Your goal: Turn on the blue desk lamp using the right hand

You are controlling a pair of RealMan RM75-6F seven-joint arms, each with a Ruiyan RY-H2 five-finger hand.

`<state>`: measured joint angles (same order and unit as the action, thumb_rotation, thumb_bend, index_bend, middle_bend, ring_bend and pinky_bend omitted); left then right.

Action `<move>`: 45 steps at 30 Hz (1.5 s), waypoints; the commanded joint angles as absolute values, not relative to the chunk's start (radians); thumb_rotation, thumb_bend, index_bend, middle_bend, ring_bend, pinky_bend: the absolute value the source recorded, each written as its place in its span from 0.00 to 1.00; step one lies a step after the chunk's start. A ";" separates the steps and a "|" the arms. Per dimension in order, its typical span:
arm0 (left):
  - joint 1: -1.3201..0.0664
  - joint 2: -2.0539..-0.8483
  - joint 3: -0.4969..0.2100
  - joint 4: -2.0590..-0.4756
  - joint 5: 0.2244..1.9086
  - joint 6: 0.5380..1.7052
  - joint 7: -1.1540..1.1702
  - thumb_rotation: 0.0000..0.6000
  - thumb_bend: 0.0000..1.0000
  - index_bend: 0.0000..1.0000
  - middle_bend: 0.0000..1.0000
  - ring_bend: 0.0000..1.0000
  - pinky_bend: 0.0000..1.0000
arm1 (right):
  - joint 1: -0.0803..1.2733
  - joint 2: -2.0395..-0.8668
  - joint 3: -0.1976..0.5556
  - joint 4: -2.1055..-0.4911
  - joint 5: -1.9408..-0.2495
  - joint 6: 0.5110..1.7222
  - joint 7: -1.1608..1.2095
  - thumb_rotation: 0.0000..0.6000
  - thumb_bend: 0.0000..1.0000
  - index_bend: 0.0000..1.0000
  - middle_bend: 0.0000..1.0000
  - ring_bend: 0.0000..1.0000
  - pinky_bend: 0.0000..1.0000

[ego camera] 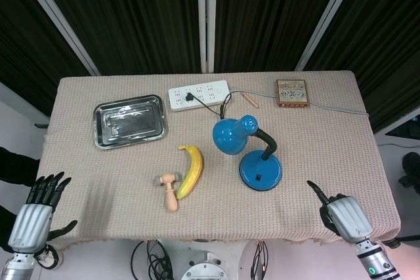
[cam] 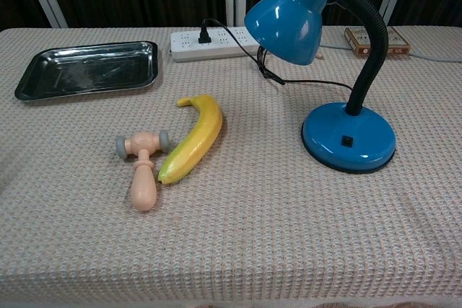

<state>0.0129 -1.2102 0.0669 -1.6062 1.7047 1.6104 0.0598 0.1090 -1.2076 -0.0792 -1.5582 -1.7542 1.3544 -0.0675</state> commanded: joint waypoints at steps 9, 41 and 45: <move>0.020 -1.203 0.068 -1.605 1.700 1.617 0.050 1.00 0.02 0.10 0.04 0.00 0.00 | 0.273 -1.240 -0.018 -1.759 -1.556 1.045 -0.305 1.00 0.63 0.00 0.87 0.70 0.63; 0.029 -1.204 0.064 -1.554 1.682 1.628 -0.023 1.00 0.02 0.10 0.04 0.00 0.00 | 0.416 -1.353 0.007 -1.814 -1.214 0.958 -0.571 1.00 0.63 0.00 0.87 0.70 0.63; 0.030 -1.204 0.063 -1.550 1.681 1.630 -0.028 1.00 0.02 0.10 0.04 0.00 0.00 | 0.421 -1.356 -0.002 -1.817 -1.197 0.968 -0.585 1.00 0.63 0.00 0.87 0.70 0.63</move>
